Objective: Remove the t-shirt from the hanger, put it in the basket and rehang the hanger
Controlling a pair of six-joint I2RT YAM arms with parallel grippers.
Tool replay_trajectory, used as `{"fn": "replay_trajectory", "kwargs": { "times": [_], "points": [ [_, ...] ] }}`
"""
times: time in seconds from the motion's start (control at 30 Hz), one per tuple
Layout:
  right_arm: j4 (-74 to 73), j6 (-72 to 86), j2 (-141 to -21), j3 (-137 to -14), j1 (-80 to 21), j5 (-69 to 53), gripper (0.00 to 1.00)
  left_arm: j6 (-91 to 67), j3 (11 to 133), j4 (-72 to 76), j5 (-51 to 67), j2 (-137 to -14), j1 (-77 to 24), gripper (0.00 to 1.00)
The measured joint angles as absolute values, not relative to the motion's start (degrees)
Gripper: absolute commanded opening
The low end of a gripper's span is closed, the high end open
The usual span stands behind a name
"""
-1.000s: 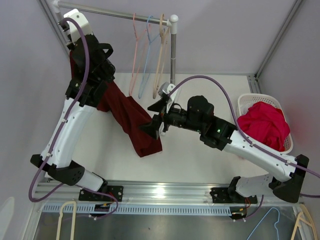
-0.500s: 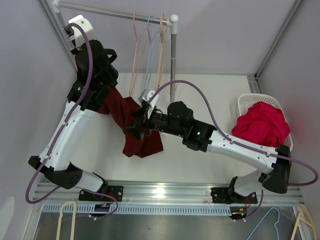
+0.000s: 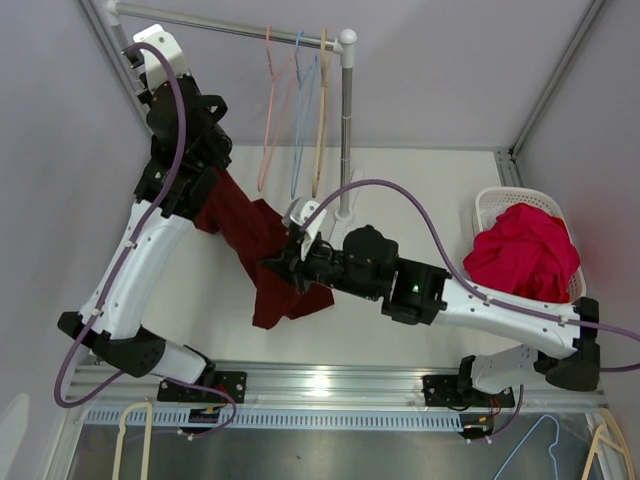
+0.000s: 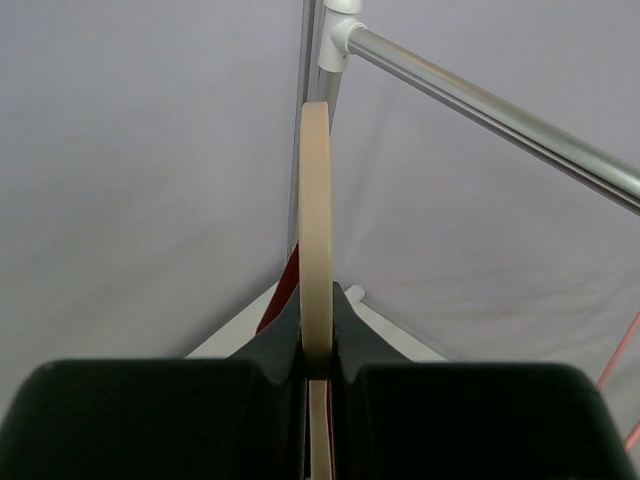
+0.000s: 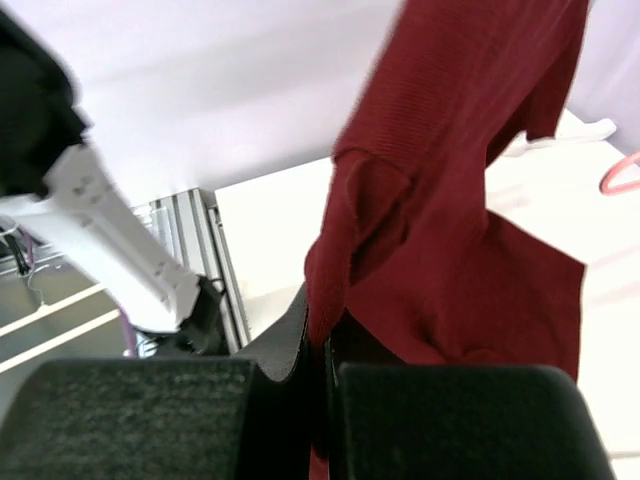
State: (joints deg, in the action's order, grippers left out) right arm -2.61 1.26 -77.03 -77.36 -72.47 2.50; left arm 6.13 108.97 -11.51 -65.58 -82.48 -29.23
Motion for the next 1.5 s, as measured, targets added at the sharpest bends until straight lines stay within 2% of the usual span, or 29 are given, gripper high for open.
{"fn": "replay_trajectory", "kwargs": {
  "times": [0.37,0.67,0.8,1.0,1.23,1.5],
  "points": [
    [-7.44,2.98,-66.72,-68.23,-81.95,13.30,0.00,6.15,112.66,-12.80,-63.09,-87.00,-26.09,0.01],
    [-4.25,7.70,-65.25,-58.50,-83.48,15.68,0.00,6.52,114.04,-14.61,-62.15,-87.00,-24.75,0.01],
    [-2.11,9.10,-66.15,-55.51,-83.55,16.69,0.00,4.23,117.80,-21.12,-60.47,-87.11,-24.56,0.01],
    [-0.80,9.39,-73.30,-58.00,-81.89,16.58,0.00,-8.93,126.43,-40.12,-51.09,-85.03,-24.75,0.01],
    [-1.96,11.11,-89.52,-64.64,-78.02,15.75,0.00,-20.23,116.84,-52.34,-35.62,-66.11,-26.50,0.01],
    [-3.33,14.92,-104.44,-71.59,-71.79,14.15,0.00,-24.05,117.43,-63.13,-24.56,-53.82,-26.50,0.01]
  ]
}}
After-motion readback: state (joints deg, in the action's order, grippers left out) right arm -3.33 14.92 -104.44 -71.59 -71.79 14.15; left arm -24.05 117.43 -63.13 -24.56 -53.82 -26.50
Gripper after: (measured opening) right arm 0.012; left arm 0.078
